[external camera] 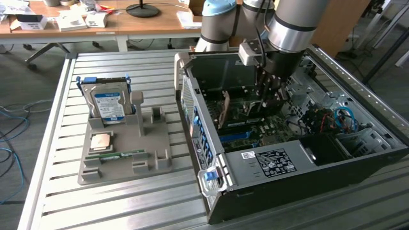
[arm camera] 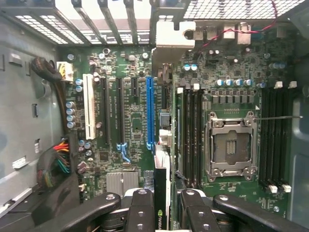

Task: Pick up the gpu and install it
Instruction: 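Insert the gpu into the slot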

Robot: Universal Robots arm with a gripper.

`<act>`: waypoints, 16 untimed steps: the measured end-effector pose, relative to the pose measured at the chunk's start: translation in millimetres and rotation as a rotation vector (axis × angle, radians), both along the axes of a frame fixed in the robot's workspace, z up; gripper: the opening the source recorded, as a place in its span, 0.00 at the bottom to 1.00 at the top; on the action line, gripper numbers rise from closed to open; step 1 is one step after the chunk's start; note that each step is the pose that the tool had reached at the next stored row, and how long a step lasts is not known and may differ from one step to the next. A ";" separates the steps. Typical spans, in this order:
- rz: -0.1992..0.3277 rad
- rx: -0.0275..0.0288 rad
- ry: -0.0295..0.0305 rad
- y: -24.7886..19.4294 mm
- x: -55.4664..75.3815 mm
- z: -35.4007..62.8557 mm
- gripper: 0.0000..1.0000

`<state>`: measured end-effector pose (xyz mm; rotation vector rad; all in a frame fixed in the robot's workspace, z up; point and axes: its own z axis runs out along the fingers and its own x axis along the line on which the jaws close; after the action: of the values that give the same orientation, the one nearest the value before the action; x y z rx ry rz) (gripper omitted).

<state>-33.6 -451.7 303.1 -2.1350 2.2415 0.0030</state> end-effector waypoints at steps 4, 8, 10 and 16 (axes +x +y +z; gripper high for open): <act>0.000 0.0001 0.0000 -5.1 -0.2 -0.1 0.26; 0.000 0.0002 -0.0001 -9.4 -0.2 -0.1 0.26; 0.000 0.0000 0.0000 -10.7 -0.3 0.0 0.26; 0.000 0.0000 -0.0001 -10.8 -2.2 0.0 0.26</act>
<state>-35.8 -462.5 303.0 -2.1350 2.2414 0.0029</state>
